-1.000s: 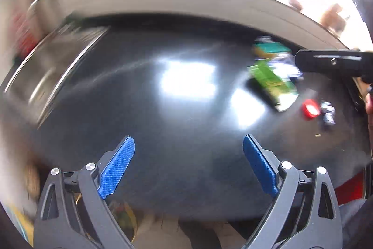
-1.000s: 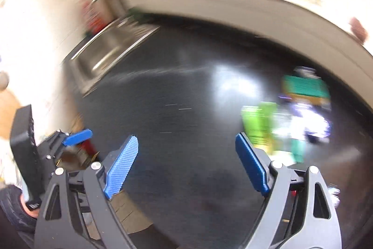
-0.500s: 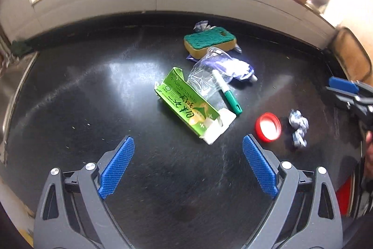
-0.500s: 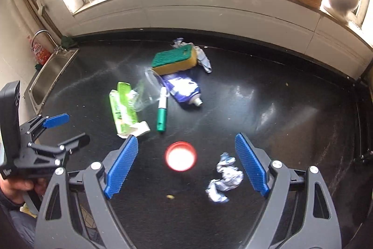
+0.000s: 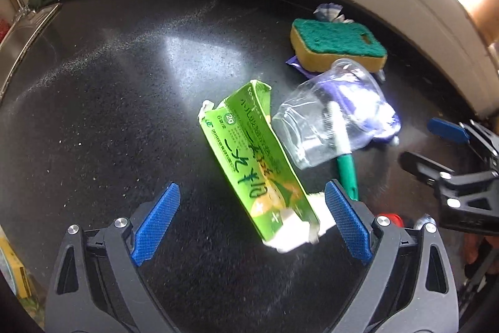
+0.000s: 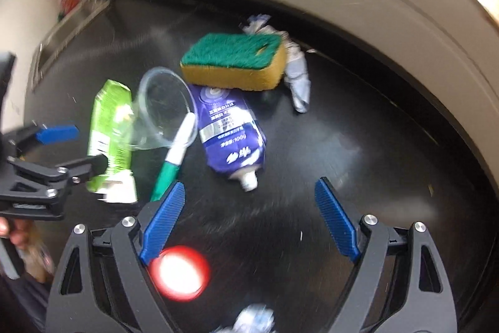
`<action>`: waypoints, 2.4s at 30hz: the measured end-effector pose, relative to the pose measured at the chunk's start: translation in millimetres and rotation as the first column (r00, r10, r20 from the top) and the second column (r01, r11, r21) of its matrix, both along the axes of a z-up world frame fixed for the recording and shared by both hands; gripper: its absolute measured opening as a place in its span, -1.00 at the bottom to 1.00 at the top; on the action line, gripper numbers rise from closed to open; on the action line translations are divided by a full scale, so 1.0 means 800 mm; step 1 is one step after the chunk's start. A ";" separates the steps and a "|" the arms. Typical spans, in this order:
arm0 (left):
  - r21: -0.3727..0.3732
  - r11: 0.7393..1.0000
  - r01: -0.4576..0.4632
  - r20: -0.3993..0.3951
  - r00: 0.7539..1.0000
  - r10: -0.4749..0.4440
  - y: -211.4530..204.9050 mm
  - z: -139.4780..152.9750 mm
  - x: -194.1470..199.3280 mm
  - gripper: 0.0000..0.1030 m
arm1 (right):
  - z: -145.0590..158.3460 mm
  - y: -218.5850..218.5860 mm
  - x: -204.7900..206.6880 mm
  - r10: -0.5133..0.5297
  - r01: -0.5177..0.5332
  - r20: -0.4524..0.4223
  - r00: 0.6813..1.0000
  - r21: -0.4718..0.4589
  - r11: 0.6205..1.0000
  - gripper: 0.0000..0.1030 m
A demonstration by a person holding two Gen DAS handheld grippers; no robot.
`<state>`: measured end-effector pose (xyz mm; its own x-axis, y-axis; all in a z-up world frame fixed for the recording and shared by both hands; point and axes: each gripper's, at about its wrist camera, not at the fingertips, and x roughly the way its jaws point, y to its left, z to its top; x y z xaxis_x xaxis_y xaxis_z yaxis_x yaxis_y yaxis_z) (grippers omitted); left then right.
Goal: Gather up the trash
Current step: 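Grasp the green box with the left tool while the right tool grasps the toothpaste tube, then carry the green box and blue toothpaste tube down to the bin and open both tools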
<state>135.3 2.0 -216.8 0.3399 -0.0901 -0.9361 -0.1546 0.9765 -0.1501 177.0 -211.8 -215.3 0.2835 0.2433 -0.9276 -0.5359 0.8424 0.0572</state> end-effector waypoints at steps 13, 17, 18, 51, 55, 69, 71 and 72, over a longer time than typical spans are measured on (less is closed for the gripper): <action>0.100 0.994 0.038 0.005 0.999 -0.039 -0.006 -0.024 0.017 -0.27 | -0.039 0.044 0.035 0.203 -0.203 0.025 0.979 -0.019 0.979 0.04; 0.100 0.993 0.058 0.024 0.998 -0.060 -0.006 -0.015 0.008 -0.41 | -0.035 0.043 0.031 0.173 -0.173 -0.018 0.985 -0.011 0.985 0.02; 0.104 0.992 0.069 0.027 0.997 -0.072 -0.006 -0.011 0.005 -0.41 | -0.032 0.039 0.028 0.161 -0.161 -0.026 0.987 -0.013 0.987 0.02; 0.124 0.992 0.023 0.196 0.979 -0.048 0.119 0.088 -0.171 -0.42 | 0.119 0.080 -0.145 -0.042 0.032 0.057 0.998 0.158 0.987 0.02; 0.150 0.984 -0.096 0.206 0.977 0.064 0.180 0.091 -0.226 -0.42 | 0.126 0.196 -0.173 0.148 -0.154 0.045 0.988 0.207 0.966 0.02; 0.082 0.811 -0.579 0.073 0.816 0.574 0.401 -0.001 -0.481 -0.42 | 0.068 0.534 -0.349 0.645 -0.610 -0.102 0.758 0.240 0.755 0.02; 0.062 0.791 -0.609 0.048 0.793 0.607 0.425 -0.022 -0.502 -0.42 | 0.055 0.571 -0.366 0.663 -0.630 -0.124 0.738 0.225 0.743 0.02; 0.059 0.785 -0.616 0.043 0.788 0.615 0.430 -0.029 -0.507 -0.42 | 0.048 0.583 -0.373 0.667 -0.634 -0.136 0.732 0.220 0.741 0.02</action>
<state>-270.7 346.2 -240.0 0.3206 0.2065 -0.9244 -0.7238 0.6829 -0.0984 -121.7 254.8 -176.7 -0.1763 0.4392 -0.8809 -0.9127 0.2622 0.3134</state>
